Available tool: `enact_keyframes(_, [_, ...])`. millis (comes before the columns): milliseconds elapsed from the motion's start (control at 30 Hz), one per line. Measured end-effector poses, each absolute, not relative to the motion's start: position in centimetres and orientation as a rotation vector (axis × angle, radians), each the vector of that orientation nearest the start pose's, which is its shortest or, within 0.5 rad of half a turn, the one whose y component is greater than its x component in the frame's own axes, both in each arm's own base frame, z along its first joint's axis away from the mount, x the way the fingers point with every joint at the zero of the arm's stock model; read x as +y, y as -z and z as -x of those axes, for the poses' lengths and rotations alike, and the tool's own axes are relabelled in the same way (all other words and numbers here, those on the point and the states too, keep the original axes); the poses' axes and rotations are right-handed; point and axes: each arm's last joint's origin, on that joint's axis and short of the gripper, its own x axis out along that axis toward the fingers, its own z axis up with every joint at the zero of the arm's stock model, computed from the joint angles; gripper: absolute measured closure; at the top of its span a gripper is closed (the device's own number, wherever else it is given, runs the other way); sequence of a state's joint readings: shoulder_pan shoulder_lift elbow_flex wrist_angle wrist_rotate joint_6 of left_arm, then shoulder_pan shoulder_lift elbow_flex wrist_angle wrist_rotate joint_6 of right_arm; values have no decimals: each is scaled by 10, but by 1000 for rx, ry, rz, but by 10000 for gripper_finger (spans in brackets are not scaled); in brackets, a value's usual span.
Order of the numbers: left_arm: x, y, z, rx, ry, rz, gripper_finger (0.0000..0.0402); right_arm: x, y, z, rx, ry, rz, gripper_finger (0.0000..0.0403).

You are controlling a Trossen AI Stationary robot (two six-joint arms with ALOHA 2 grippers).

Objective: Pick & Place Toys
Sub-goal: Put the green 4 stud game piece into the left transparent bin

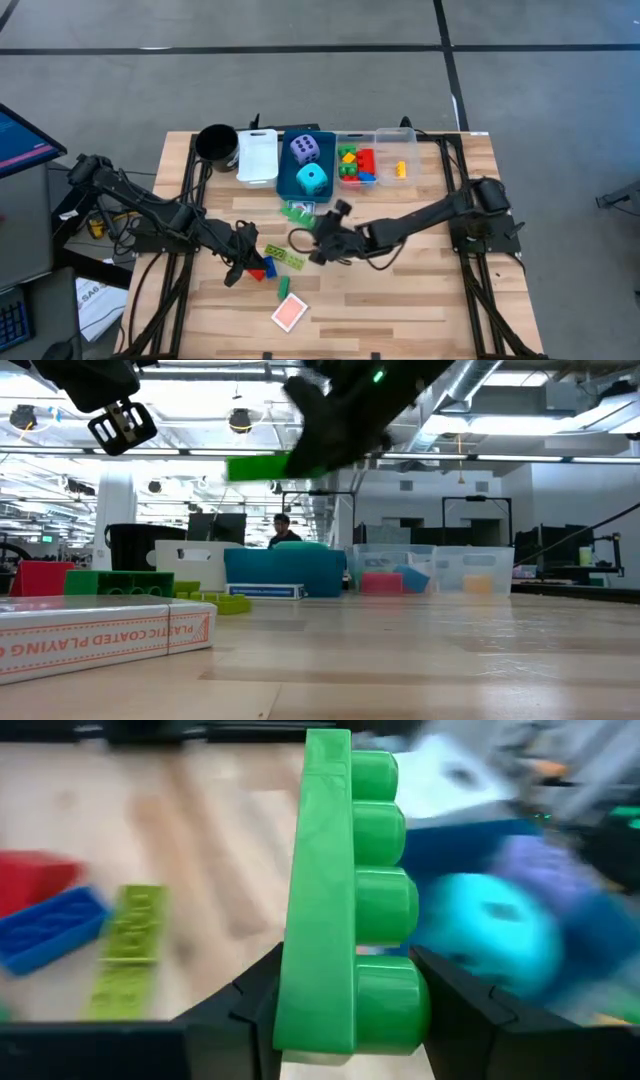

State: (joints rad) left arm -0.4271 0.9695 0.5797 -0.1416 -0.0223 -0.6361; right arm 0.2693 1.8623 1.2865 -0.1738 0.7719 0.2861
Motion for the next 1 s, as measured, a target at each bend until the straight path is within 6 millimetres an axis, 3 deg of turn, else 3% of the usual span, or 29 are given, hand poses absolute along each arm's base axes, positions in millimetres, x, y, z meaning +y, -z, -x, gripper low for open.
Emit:
enact_keyframes(167, [-84,-235,-185,624,215,494,402,77,-242,-356,604,755,104,236])
enact_keyframes(300, [-84,-235,-186,624,215,494,402,59,-253,-332,637,911,79,236])
enact_keyframes(500, [-84,-235,-186,624,215,494,402,20,-254,-322,672,1084,20,236])
enact_keyframes(767, [-84,-235,-185,624,215,494,402,-34,-226,-340,767,1191,-11,236])
enact_keyframes(1000, [-84,-231,-185,619,217,496,402,-65,-191,-348,874,1258,-33,236])
